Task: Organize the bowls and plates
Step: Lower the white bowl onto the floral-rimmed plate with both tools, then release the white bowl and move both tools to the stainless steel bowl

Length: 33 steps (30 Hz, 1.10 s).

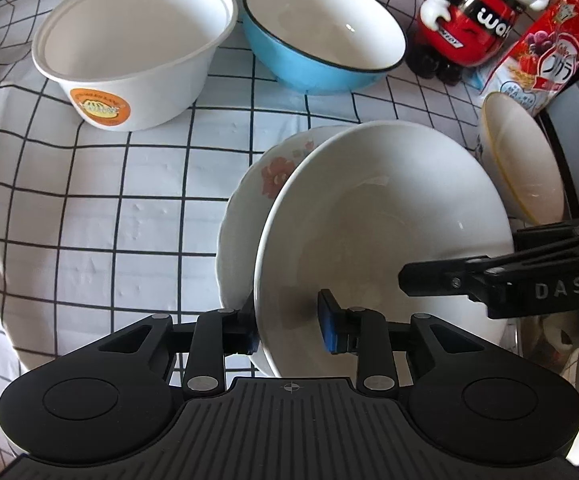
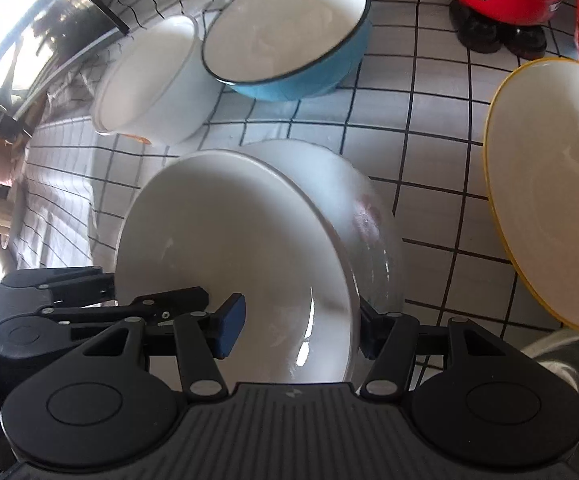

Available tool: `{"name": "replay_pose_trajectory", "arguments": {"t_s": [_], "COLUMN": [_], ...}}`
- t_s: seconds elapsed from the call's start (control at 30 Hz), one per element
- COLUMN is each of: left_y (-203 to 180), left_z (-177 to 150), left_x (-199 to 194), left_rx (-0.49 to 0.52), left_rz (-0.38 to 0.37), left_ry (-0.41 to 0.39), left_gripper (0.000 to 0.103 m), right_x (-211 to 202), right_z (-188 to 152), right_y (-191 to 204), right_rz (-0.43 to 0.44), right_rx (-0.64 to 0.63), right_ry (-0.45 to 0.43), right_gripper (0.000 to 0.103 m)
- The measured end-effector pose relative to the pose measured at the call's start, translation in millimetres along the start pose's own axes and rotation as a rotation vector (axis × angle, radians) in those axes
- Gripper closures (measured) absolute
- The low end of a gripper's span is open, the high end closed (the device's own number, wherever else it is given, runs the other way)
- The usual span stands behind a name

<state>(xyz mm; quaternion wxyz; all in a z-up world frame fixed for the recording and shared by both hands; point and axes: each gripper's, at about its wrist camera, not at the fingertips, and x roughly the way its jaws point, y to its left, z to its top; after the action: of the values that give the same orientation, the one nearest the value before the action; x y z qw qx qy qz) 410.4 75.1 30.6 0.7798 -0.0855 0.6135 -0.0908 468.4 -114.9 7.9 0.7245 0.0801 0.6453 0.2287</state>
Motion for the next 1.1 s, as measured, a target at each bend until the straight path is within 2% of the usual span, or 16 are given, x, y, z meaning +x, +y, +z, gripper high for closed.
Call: {"name": "replay_pose_trajectory", "arguments": {"t_s": [0.1, 0.43, 0.97, 1.1], "left_y": [2.3, 5.0, 28.3, 30.2], "left_z": [2.7, 8.5, 13.1, 12.6], "left_x": [4.0, 8.0, -5.1, -16.3], "left_rx": [-0.018, -0.014, -0.021, 0.002], "left_rz": [-0.003, -0.018, -0.107, -0.091], "left_ry": [0.003, -0.003, -0.013, -0.053], "left_gripper": [0.076, 0.077, 0.078, 0.078], "right_x": [6.0, 9.2, 13.4, 12.8], "right_z": [2.9, 10.8, 16.7, 16.8], "right_y": [-5.4, -7.8, -11.4, -9.2], "right_rz": [0.004, 0.017, 0.034, 0.015], "right_rx": [0.007, 0.010, 0.044, 0.041], "right_ry": [0.017, 0.015, 0.019, 0.013], "right_gripper": [0.045, 0.045, 0.045, 0.045]}}
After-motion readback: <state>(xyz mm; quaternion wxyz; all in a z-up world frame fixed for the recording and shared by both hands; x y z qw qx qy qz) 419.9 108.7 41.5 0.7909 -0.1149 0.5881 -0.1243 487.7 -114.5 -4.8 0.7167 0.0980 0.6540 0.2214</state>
